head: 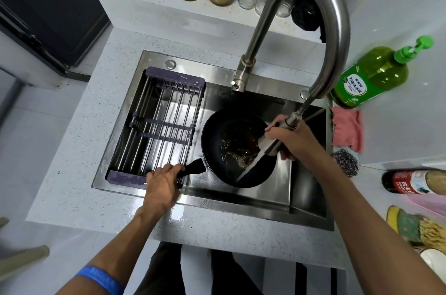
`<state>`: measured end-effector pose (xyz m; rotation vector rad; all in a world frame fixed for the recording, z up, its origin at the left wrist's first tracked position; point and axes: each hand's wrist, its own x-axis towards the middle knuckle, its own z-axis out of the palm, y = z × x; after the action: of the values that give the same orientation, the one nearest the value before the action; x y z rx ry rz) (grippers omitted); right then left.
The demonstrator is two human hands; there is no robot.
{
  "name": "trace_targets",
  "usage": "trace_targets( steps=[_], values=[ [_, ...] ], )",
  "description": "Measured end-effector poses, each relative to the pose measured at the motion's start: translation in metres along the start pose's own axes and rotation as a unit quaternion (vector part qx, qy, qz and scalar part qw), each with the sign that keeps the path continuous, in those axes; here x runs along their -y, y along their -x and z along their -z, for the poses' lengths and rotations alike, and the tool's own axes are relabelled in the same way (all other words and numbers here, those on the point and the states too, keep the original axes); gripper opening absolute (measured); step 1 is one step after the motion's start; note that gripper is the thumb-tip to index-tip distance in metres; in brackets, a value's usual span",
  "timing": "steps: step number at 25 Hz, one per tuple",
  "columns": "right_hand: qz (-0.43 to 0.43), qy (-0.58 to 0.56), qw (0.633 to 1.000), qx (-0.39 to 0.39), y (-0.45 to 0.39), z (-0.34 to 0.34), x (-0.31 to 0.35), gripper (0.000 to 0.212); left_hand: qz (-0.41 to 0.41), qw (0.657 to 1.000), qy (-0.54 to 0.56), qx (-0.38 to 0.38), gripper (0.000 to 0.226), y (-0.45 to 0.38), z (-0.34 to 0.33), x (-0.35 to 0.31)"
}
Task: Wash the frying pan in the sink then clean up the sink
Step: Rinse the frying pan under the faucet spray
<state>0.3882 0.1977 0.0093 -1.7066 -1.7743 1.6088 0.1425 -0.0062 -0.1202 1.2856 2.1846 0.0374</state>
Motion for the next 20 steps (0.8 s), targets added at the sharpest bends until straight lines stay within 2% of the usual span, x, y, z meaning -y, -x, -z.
trace_targets(
  steps=[5,7,12,14,17,20],
  values=[
    [0.051,-0.068,0.996,0.03,-0.004,-0.048,0.017,0.01,-0.003,1.0,-0.001,-0.001,0.056,0.0,0.0,0.0],
    [0.063,-0.079,0.995,0.009,-0.011,-0.058,0.023,0.009,-0.005,1.0,0.001,0.0,0.057,0.0,0.0,0.0],
    [0.073,0.015,0.992,-0.099,-0.027,-0.029,0.018,0.007,0.002,1.0,-0.002,0.004,0.054,-0.001,-0.001,0.001],
    [0.063,0.059,0.991,-0.1,-0.024,-0.023,0.012,0.006,0.006,1.0,0.0,0.005,0.055,-0.001,-0.002,0.0],
    [0.054,0.027,0.996,-0.072,-0.022,-0.031,0.012,0.007,0.0,1.0,-0.001,-0.002,0.053,0.0,0.0,0.0],
    [0.062,0.029,0.993,-0.1,-0.027,-0.028,0.012,0.006,-0.003,1.0,0.003,-0.001,0.053,0.0,0.0,0.0]
  ],
)
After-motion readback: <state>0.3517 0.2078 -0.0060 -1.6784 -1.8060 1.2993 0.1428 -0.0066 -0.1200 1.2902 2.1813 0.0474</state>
